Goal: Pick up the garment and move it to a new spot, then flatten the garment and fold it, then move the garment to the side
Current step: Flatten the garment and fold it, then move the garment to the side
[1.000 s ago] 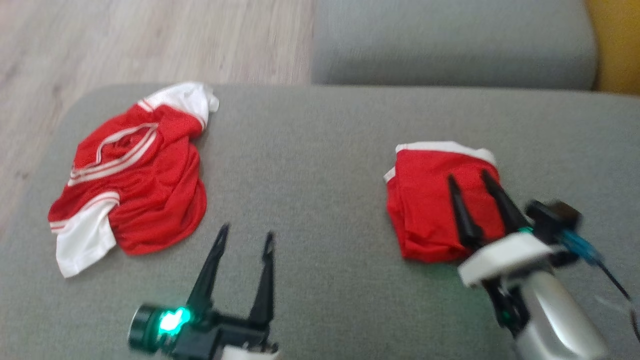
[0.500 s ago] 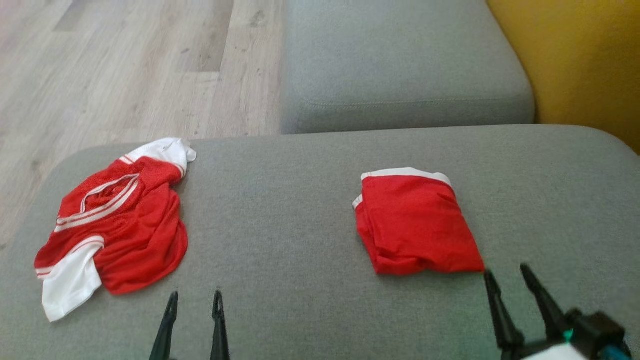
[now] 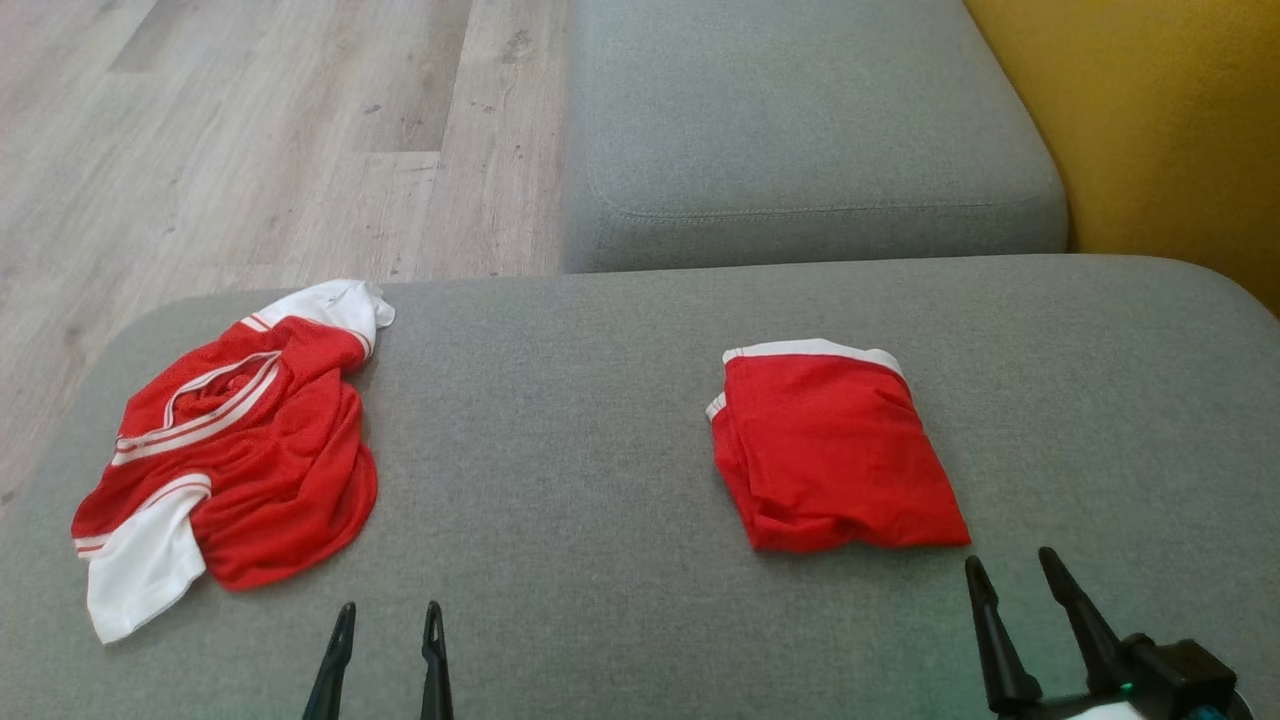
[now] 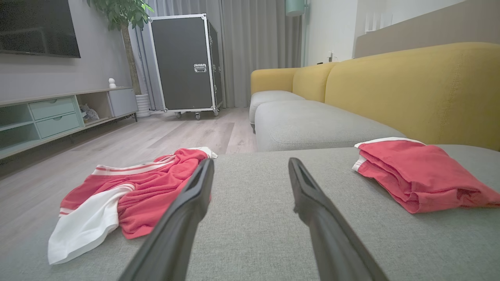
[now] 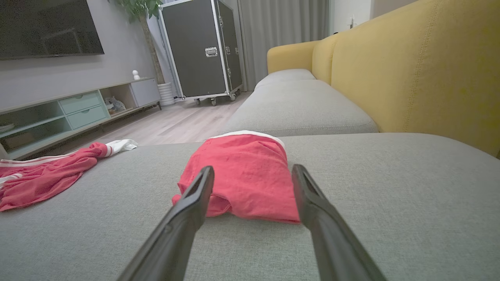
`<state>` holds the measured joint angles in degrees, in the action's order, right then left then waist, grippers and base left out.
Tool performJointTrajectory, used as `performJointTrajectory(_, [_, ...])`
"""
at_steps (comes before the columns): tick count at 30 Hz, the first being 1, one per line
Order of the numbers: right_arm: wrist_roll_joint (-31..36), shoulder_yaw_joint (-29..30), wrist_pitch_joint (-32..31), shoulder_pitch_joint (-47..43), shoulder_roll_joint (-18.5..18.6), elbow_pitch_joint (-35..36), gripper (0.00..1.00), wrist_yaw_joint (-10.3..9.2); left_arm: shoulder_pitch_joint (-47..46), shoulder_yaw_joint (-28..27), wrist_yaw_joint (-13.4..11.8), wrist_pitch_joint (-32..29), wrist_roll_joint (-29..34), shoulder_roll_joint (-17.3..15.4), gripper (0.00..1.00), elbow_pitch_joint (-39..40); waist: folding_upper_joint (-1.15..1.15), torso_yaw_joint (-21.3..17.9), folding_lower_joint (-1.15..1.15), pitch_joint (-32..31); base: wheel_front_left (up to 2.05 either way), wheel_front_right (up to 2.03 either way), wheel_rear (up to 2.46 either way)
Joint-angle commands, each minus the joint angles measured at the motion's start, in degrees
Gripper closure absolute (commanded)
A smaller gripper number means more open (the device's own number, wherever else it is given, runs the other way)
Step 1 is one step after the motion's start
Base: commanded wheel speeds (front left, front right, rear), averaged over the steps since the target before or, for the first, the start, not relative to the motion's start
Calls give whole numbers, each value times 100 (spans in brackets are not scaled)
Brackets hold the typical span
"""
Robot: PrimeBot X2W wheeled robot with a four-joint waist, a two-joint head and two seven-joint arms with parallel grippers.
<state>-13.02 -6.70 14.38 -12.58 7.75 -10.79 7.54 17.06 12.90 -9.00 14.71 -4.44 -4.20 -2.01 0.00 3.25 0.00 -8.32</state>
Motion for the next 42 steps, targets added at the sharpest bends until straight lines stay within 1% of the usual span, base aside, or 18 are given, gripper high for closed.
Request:
performJointTrajectory(1, [71,-47,62,186,61,146,0,-5,-228,-213,25,29,48,87,0,133,0,5,0,-3,0,0,0])
performJointTrajectory(17, [224,-26,62,216,41,73,0,-5,-288,-301,68,29,48,117,0,110,0,-50,0,40,0,0,0])
performJointTrajectory(21, [283,91,62,243,20,20,0,-5,-328,-298,105,29,0,122,0,139,0,-52,0,134,0,0,0])
performJointTrajectory(24, [306,187,62,335,36,-133,0,-5,-386,-272,168,29,-64,126,0,109,0,-24,0,263,0,0,0])
performJointTrajectory(27, [327,266,62,551,134,-358,0,-5,-471,-227,212,29,-79,128,0,110,0,14,0,448,0,0,0])
performJointTrajectory(31, [307,324,13,1103,332,-776,0,-5,-590,-167,252,29,-100,130,0,125,0,48,0,663,0,0,0])
performJointTrajectory(33, [271,363,-112,1471,440,-980,0,-5,-666,-111,276,29,-100,130,0,97,0,84,0,765,0,0,0])
performJointTrajectory(35, [187,383,-375,1845,548,-1244,0,-5,-770,-25,309,29,-96,131,0,61,0,155,0,853,0,0,0])
performJointTrajectory(42, [-640,44,-1876,2965,944,-2264,0,-5,-1115,167,275,29,-48,132,0,93,0,500,0,1135,0,0,0])
